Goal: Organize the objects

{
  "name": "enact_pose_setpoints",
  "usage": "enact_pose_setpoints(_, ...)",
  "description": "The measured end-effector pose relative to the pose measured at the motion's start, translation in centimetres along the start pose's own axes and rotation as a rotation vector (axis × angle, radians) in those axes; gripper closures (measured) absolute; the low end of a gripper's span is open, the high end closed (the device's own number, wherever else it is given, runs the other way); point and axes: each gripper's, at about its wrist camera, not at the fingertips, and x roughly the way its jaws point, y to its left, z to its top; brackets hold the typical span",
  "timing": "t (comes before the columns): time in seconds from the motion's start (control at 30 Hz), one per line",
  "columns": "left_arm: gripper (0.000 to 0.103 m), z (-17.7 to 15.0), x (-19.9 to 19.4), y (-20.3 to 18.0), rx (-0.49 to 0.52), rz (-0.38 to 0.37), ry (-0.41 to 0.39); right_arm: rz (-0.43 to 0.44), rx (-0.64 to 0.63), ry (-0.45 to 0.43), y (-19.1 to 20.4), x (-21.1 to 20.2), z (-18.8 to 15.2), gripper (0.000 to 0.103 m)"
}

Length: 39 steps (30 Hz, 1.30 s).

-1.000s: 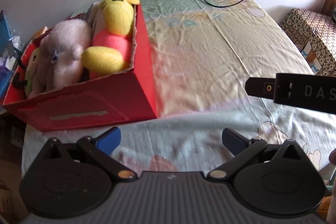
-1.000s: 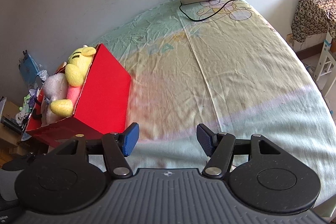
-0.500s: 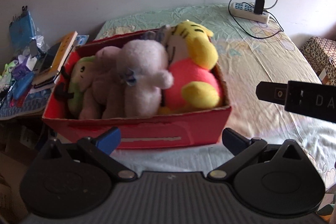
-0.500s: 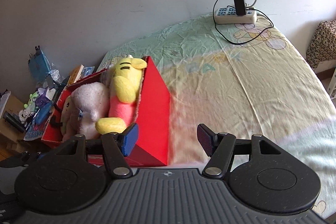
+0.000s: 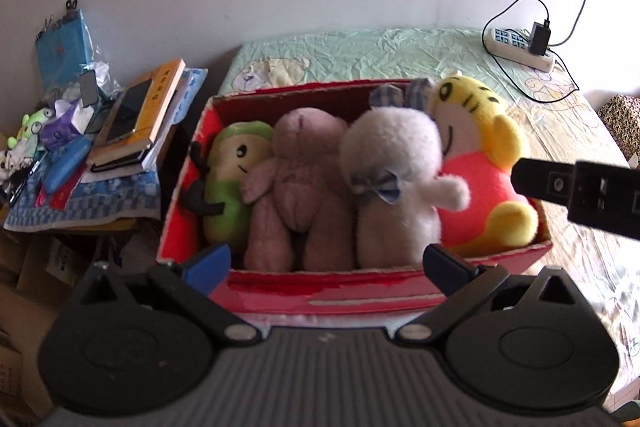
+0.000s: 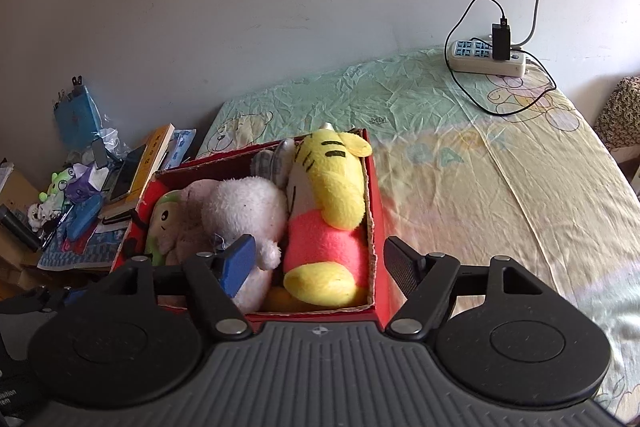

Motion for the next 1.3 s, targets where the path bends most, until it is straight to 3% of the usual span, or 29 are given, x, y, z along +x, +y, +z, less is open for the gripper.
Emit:
enact_pose_setpoints(0.53,0.001,1.4,3.6,2.5,-0.026,-0.008,0.041,-0.108,-0.01,0.037,2.0,2.9,0.5,0.024)
enact_pose_setpoints(0.97,0.001,2.8,5.5,3.2,-0.035,0.039,0.069,-0.111,-0.064,0.08,2.6,5.5,2.0,0.021)
enact_pose_setpoints(1.3,0.001,3.4,6.3,3.2,-0.008,0.023,0.066,-0.145,-0.074,0.08,2.8,6.5,2.2,0.018)
